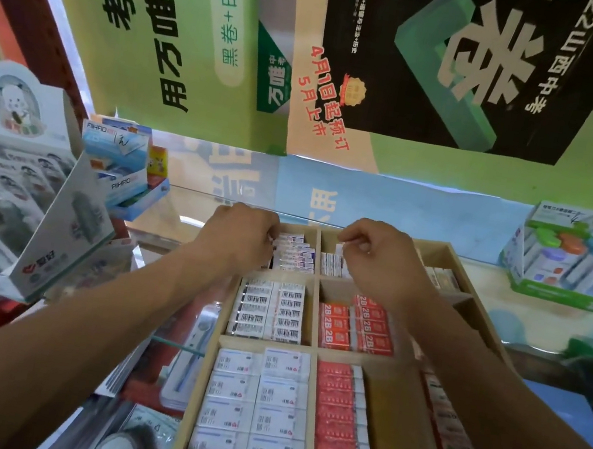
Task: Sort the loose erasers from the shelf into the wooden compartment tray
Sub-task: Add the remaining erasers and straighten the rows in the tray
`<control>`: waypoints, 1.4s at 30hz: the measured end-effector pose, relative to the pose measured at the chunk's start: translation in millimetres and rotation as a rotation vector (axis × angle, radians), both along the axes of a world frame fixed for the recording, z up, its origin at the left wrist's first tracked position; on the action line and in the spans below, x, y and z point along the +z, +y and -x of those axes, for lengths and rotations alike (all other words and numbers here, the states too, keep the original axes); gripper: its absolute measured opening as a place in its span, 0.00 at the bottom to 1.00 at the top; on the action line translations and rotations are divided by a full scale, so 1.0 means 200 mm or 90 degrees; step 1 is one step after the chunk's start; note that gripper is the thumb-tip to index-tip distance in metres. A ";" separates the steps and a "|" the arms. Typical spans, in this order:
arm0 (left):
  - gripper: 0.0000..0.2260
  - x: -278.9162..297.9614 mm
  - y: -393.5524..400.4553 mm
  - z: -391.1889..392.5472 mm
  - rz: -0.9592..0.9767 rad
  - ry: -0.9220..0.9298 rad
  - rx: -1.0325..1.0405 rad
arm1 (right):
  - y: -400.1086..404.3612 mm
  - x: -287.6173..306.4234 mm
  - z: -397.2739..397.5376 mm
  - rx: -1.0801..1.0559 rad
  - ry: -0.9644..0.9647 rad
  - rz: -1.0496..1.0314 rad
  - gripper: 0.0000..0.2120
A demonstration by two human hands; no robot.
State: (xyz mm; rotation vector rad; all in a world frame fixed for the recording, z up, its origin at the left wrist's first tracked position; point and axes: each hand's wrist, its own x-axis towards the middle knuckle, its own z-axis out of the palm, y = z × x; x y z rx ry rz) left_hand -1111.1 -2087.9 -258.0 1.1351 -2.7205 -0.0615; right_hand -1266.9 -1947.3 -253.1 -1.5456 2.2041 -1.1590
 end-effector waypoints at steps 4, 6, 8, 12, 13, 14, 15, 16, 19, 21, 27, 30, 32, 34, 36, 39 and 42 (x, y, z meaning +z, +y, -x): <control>0.16 -0.01 0.00 0.03 -0.129 0.097 0.000 | -0.02 -0.09 -0.01 0.021 0.018 -0.063 0.06; 0.17 -0.02 0.00 0.03 -0.195 0.149 -0.018 | -0.02 -0.10 0.00 0.026 0.027 -0.074 0.06; 0.17 -0.02 0.01 0.02 -0.195 0.140 -0.025 | -0.01 -0.11 0.00 0.033 0.041 -0.070 0.07; 0.15 0.01 0.01 -0.02 -0.002 0.037 -0.013 | 0.00 -0.13 0.00 0.048 0.082 -0.064 0.07; 0.12 0.02 0.02 -0.01 0.030 0.017 -0.008 | 0.00 -0.13 0.01 0.050 0.089 -0.064 0.07; 0.12 0.02 0.02 0.00 0.036 0.007 -0.005 | 0.00 -0.13 0.01 0.051 0.096 -0.063 0.07; 0.12 0.02 0.03 0.01 0.021 0.006 -0.008 | -0.01 -0.14 0.00 0.051 0.102 -0.062 0.07; 0.14 0.01 0.04 0.02 -0.007 0.009 -0.017 | -0.01 -0.14 0.00 0.051 0.108 -0.060 0.08; 0.18 0.01 0.05 0.02 -0.091 0.051 -0.045 | -0.01 -0.14 0.00 0.048 0.121 -0.070 0.09; 0.18 0.01 0.03 -0.01 -0.148 0.089 -0.045 | -0.01 -0.14 0.00 0.046 0.124 -0.081 0.10; 0.13 -0.01 0.04 -0.03 -0.050 0.060 -0.108 | -0.01 -0.13 0.00 0.049 0.139 -0.086 0.11; 0.18 -0.03 0.03 -0.04 -0.053 0.115 -0.133 | -0.01 -0.14 0.00 0.053 0.149 -0.081 0.11; 0.21 -0.06 0.02 -0.06 -0.073 0.150 -0.167 | -0.01 -0.14 0.00 0.054 0.155 -0.076 0.11; 0.22 -0.08 0.01 -0.08 -0.093 0.151 -0.188 | -0.01 -0.14 0.00 0.054 0.165 -0.075 0.11; 0.24 -0.08 0.00 -0.10 -0.102 0.142 -0.179 | -0.01 -0.14 0.00 0.052 0.170 -0.078 0.11; 0.26 -0.09 -0.01 -0.13 -0.059 0.121 -0.133 | -0.01 -0.14 -0.01 0.050 0.177 -0.083 0.11; 0.26 -0.09 0.02 -0.12 -0.062 0.127 -0.134 | -0.01 -0.14 -0.01 0.050 0.184 -0.088 0.12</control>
